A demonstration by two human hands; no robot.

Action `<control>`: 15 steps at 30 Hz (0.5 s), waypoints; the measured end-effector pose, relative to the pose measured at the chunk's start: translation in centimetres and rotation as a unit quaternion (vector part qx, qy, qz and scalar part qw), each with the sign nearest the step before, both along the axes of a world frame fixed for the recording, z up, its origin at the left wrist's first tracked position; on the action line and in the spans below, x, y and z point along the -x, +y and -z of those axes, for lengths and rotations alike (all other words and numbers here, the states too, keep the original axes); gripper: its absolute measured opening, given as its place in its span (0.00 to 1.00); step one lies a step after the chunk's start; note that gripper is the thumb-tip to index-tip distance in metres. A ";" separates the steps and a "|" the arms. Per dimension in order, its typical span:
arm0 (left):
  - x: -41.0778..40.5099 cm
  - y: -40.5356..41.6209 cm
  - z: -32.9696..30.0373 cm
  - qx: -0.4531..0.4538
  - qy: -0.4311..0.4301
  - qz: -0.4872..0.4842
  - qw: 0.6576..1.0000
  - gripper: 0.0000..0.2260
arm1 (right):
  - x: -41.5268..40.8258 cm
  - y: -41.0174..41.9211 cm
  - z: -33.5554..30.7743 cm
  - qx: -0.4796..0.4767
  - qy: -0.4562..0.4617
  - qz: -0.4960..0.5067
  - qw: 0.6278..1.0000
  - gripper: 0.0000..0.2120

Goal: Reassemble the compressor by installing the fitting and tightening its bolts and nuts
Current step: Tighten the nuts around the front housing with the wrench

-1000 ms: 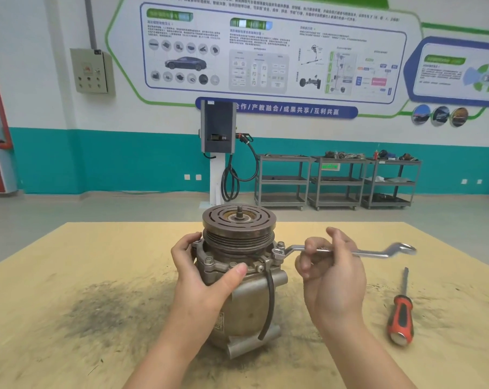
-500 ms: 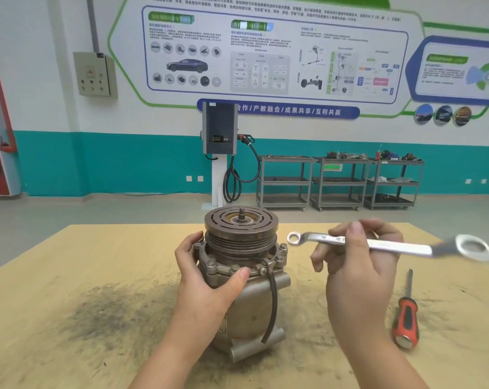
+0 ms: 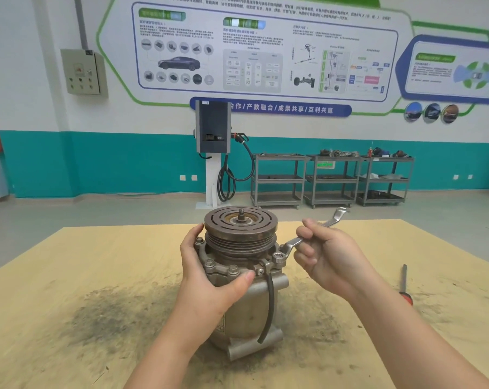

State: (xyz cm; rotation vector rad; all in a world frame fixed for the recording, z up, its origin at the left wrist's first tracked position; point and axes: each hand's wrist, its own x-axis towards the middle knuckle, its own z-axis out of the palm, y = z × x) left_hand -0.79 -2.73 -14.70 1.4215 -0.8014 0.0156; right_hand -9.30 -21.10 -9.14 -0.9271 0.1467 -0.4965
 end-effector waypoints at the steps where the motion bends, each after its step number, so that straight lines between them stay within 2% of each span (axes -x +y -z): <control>1: 0.0 0.1 -0.2 -0.009 0.000 0.001 1.000 0.41 | 0.0 0.1 0.4 -0.003 -0.006 0.013 1.000 0.09; 3: 0.1 0.4 -0.5 -0.023 -0.001 -0.001 1.000 0.44 | 0.2 0.9 1.5 -0.010 -0.046 0.076 0.996 0.09; 7: 0.3 0.4 -0.6 -0.040 -0.006 -0.007 0.999 0.42 | 2.1 3.4 3.2 0.006 -0.162 0.209 0.964 0.07; 9: 0.3 0.2 -0.6 -0.038 -0.006 -0.018 0.999 0.40 | 3.1 5.1 3.8 0.090 -0.192 0.255 0.944 0.06; 10: 0.3 0.2 -0.6 -0.035 -0.007 -0.023 0.999 0.40 | 3.3 6.1 4.2 0.163 -0.193 0.282 0.926 0.06; 11: 0.3 0.1 -0.5 -0.032 -0.007 -0.026 0.999 0.41 | 3.3 7.2 4.5 0.252 -0.184 0.312 0.897 0.06; 13: 0.2 -0.1 -0.5 -0.026 -0.007 -0.026 0.999 0.42 | 2.9 8.8 4.8 0.438 -0.161 0.345 0.814 0.04; 15: 0.0 -0.2 -0.5 -0.018 0.002 -0.018 1.000 0.43 | 2.4 9.3 4.8 0.566 -0.158 0.341 0.734 0.04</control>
